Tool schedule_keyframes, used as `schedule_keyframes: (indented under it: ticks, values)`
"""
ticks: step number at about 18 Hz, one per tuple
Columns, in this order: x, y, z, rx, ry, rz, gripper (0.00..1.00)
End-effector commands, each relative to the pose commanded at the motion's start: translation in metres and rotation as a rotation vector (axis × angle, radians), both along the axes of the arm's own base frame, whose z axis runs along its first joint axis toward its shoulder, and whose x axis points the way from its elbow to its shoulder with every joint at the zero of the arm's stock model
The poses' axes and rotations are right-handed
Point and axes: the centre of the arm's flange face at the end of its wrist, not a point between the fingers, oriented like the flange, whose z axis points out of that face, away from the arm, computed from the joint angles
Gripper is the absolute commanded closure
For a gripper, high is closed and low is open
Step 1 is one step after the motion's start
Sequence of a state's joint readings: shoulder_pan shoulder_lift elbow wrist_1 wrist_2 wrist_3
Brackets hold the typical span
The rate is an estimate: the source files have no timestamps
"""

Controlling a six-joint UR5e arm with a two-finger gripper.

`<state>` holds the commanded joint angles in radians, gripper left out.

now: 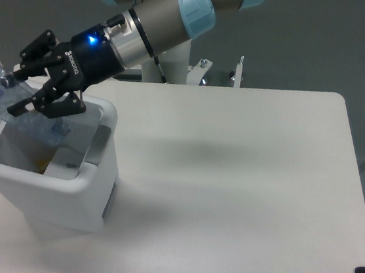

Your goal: Place the trash in the trash can

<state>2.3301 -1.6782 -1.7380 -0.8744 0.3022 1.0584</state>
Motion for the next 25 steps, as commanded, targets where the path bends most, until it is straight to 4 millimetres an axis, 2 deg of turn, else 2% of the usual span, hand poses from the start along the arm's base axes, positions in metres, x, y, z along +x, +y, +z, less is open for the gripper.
schedule_keyframes:
  ticks: [4,6,9,11,12,14,17,21,23,25]
  values:
    - [-0.010,-0.003,0.001,0.001,0.001,0.017,0.08]
    - [-0.040,-0.017,0.002,0.004,0.002,0.076,0.08]
    - [-0.099,-0.047,0.002,0.004,0.003,0.190,0.08]
    - [-0.128,-0.065,0.001,0.003,0.002,0.249,0.00]
    - [-0.143,-0.073,-0.003,-0.001,-0.003,0.276,0.00]
    - [-0.184,-0.092,-0.022,-0.017,-0.015,0.341,0.00]
    - [-0.230,-0.117,-0.049,-0.031,-0.021,0.409,0.00]
    - [-0.274,-0.143,-0.080,-0.122,0.000,0.500,0.00]
    - [-0.289,-0.149,-0.094,-0.233,0.102,0.541,0.00]
    - [-0.308,-0.158,-0.112,-0.419,0.248,0.593,0.00]
